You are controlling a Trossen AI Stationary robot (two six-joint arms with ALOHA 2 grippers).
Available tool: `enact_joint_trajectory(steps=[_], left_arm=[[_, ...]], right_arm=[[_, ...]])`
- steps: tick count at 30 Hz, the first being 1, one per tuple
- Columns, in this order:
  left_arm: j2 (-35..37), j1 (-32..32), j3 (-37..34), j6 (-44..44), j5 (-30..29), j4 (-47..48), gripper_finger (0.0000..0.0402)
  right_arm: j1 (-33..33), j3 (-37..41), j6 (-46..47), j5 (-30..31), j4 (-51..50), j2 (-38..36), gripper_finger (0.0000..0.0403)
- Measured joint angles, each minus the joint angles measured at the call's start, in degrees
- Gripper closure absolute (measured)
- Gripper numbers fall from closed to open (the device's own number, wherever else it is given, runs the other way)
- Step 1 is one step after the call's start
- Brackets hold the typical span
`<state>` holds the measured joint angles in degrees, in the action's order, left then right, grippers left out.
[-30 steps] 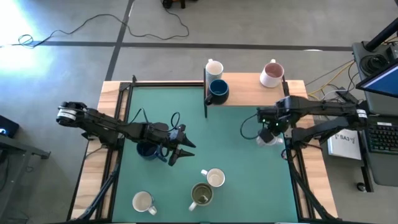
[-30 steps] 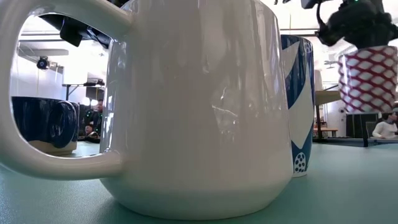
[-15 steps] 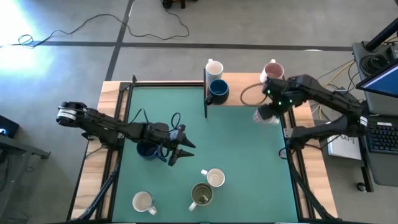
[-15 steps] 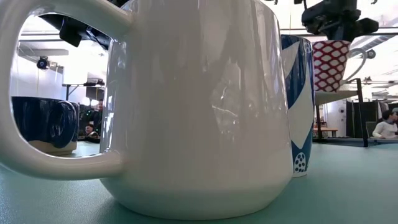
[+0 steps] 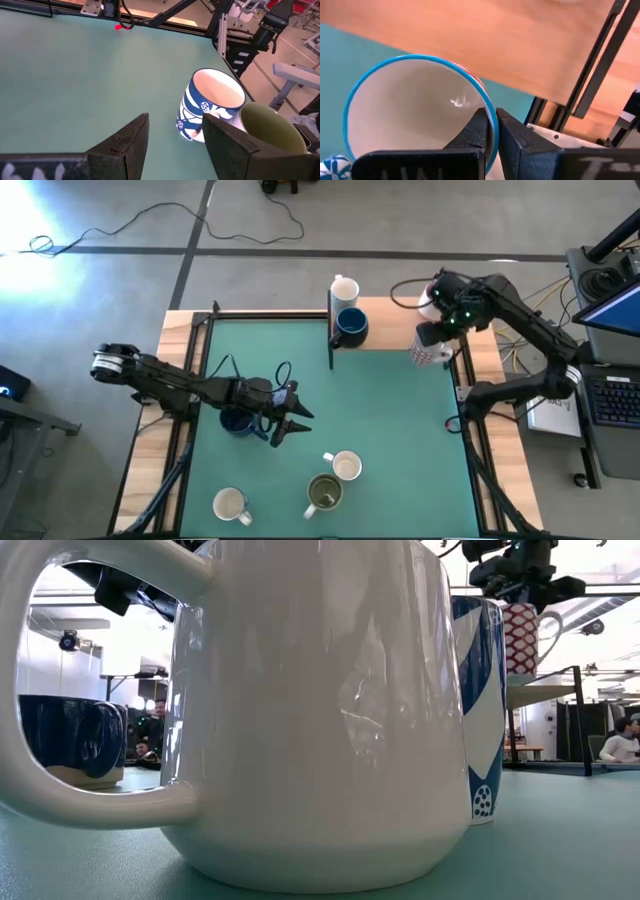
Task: Place coffee mugs
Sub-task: Put the red patterned mug on the shelf
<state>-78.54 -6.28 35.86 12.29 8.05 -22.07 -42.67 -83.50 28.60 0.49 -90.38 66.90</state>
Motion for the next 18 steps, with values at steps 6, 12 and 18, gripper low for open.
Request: enact_joint_trajectory(steps=[6,12,18], left_arm=[[0.0,0.0,0.0,0.0,0.0,0.2,0.0233],[0.0,0.0,0.0,-0.9,0.0,0.3,0.0233],[0.0,0.0,0.0,-1.0,0.0,0.4,0.0233]], right_arm=[[-0.7,-3.2,-1.4,1.3,0.3,1.6,0.0390],[-1.1,-3.4,-2.3,1.4,0.4,1.9,0.0390],[-3.4,-3.4,-2.7,2.3,0.4,1.8,0.0390]])
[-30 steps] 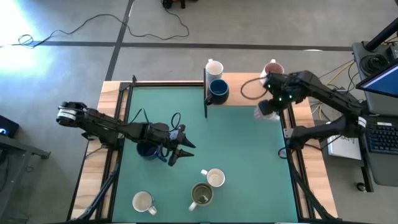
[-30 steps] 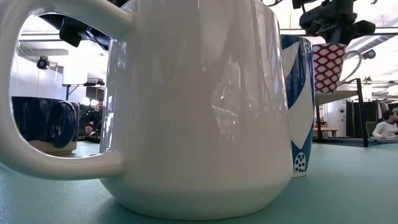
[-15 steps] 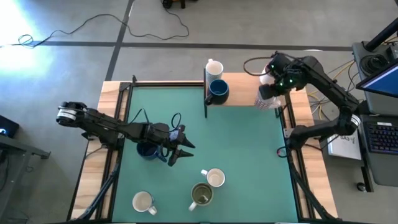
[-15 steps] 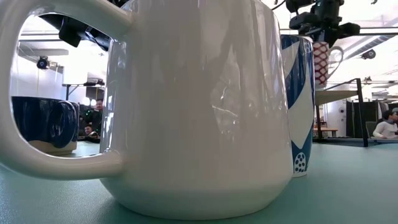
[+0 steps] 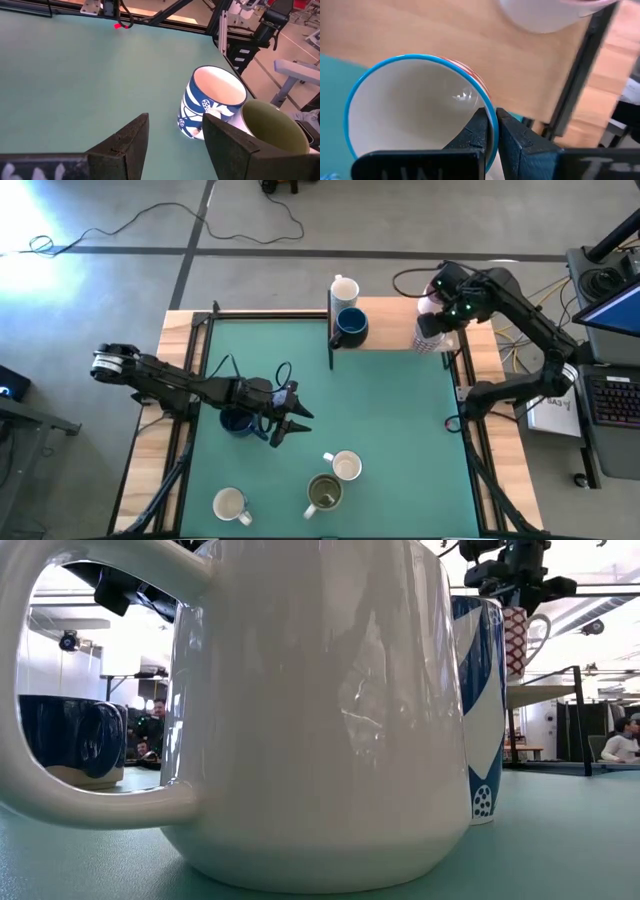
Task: Place coffee mugs
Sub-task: Put the red patterned mug on the shelf
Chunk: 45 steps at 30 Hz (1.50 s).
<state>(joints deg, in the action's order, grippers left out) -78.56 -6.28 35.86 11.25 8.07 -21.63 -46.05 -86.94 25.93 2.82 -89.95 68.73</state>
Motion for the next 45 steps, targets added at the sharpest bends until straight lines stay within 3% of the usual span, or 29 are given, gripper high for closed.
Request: enact_joint_trajectory(steps=[10,19,45], left_arm=[[0.0,0.0,0.0,0.0,0.0,0.2,0.0233],[0.0,0.0,0.0,0.0,0.0,0.2,0.0233],[0.0,0.0,0.0,0.0,0.0,0.3,0.0233]], right_arm=[[-6.1,0.1,-3.8,4.9,0.0,0.1,0.0390],[-10.8,1.6,-7.4,4.3,0.2,0.7,0.0390],[-13.0,2.4,-9.0,6.0,0.0,0.7,0.0390]])
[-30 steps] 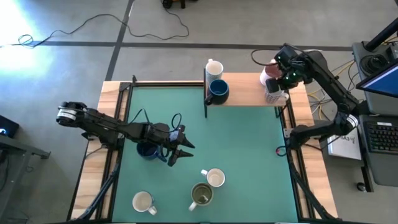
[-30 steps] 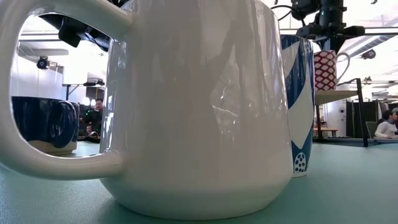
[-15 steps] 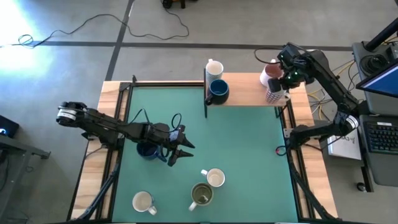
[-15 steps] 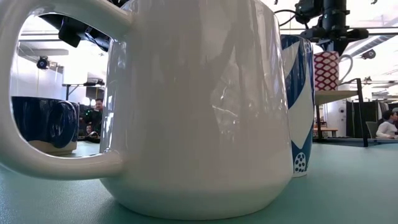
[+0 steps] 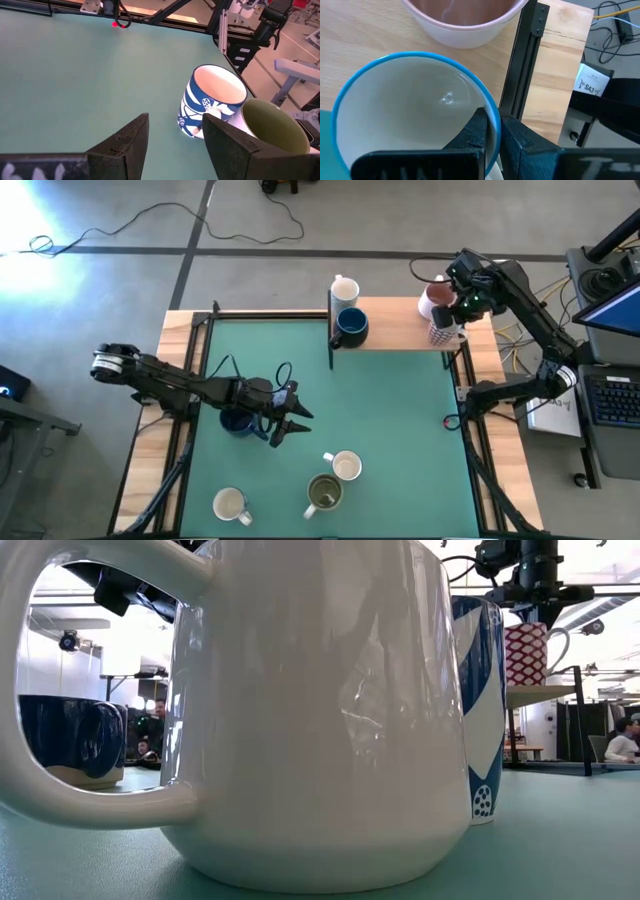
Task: Place coffee mugs
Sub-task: Put the red patterned mug on the shelf
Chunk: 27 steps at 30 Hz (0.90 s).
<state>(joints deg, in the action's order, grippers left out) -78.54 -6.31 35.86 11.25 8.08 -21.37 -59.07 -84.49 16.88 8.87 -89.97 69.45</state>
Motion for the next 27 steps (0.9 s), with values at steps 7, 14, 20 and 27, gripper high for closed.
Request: enact_joint_trajectory(steps=[7,14,20,27], left_arm=[[0.0,0.0,0.0,0.0,0.0,0.0,0.0233],[0.0,0.0,0.0,0.0,0.0,0.0,0.0233],[0.0,0.0,0.0,0.0,0.0,0.0,0.0233],[0.0,0.0,0.0,0.0,0.0,0.0,0.0233]], right_arm=[[0.0,0.0,1.1,0.2,-0.1,0.0,0.0390],[0.0,0.1,2.6,0.3,-0.2,0.0,0.0390],[0.0,0.1,3.0,0.4,-0.2,-0.1,0.0390],[0.0,0.1,2.6,0.7,-0.1,-0.9,0.0390]])
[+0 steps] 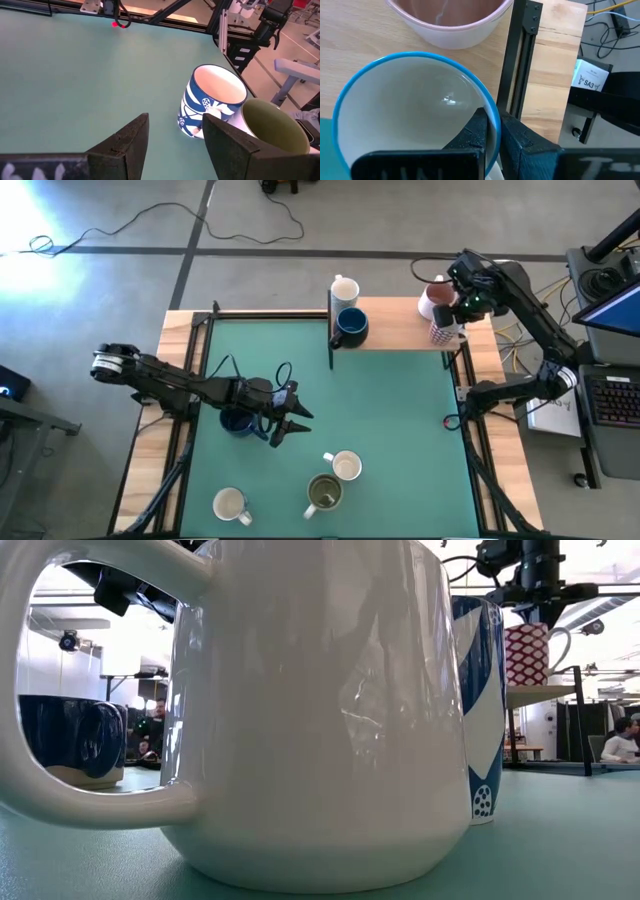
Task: Place coffee mugs
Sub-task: Put the red patterned mug on the shelf
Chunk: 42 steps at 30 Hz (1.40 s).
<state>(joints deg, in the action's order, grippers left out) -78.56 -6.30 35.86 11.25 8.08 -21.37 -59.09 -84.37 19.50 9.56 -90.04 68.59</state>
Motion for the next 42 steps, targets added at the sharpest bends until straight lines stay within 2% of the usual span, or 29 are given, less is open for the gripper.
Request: enact_joint_trajectory(steps=[8,20,36,42], left_arm=[[0.0,0.0,0.0,0.0,0.0,0.0,0.0233],[0.0,0.0,0.0,0.0,0.0,0.0,0.0233],[0.0,0.0,0.0,0.0,0.0,0.0,0.0233],[0.0,0.0,0.0,0.0,0.0,0.0,0.0233]], right_arm=[[0.0,0.0,-1.4,1.7,0.0,-0.6,0.0387],[0.0,1.6,-1.9,1.4,-0.1,-0.4,0.0335],[0.1,-0.6,-2.9,1.0,0.0,-1.2,0.0310],[0.1,-0.6,-3.2,1.0,0.0,-3.1,0.0312]])
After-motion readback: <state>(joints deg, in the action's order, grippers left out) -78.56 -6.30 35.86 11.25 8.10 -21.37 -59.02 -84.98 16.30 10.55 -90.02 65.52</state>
